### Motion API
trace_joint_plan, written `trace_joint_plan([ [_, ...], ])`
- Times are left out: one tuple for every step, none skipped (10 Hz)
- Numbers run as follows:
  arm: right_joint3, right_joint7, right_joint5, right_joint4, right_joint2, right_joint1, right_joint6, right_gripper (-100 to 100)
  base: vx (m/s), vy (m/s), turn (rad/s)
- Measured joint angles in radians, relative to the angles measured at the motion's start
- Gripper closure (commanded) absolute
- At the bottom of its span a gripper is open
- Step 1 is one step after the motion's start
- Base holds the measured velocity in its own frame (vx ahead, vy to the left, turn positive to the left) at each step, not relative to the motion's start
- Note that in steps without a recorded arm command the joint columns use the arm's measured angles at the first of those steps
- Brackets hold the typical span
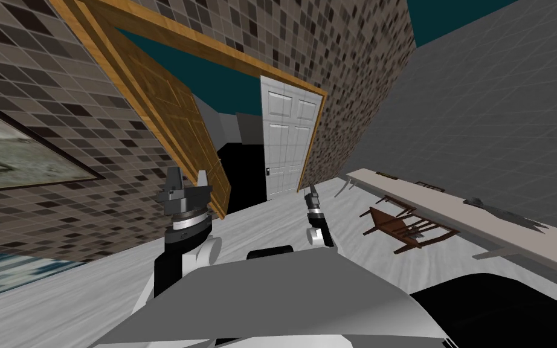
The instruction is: Push the door open
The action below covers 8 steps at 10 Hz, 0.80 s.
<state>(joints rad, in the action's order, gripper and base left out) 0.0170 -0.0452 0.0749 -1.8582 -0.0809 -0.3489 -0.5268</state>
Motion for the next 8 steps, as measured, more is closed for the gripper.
trace_joint_plan([
  [-0.003, 0.002, 0.0, 0.019, -0.001, 0.012, -0.003, -100, 0.055, 0.003, 0.047],
  [-0.007, 0.004, -0.001, 0.044, -0.003, 0.027, -0.004, -100, 0.076, -0.001, 0.085],
  [-0.009, 0.006, -0.003, 0.076, -0.005, 0.041, -0.012, -100, 0.1, 0.014, 0.073],
  [-0.01, 0.008, -0.006, 0.111, -0.004, 0.053, -0.024, -100, 0.104, 0.013, 0.079],
  [-0.014, 0.011, -0.007, 0.141, -0.007, 0.067, -0.031, -100, 0.099, 0.003, 0.071],
  [-0.016, 0.015, -0.009, 0.171, -0.01, 0.078, -0.039, -100, 0.105, 0.013, 0.09],
  [-0.019, 0.017, -0.011, 0.201, -0.009, 0.093, -0.043, -100, 0.099, 0.007, 0.089],
  [-0.02, 0.02, -0.014, 0.225, -0.01, 0.103, -0.047, -100, 0.102, 0.013, 0.084],
])
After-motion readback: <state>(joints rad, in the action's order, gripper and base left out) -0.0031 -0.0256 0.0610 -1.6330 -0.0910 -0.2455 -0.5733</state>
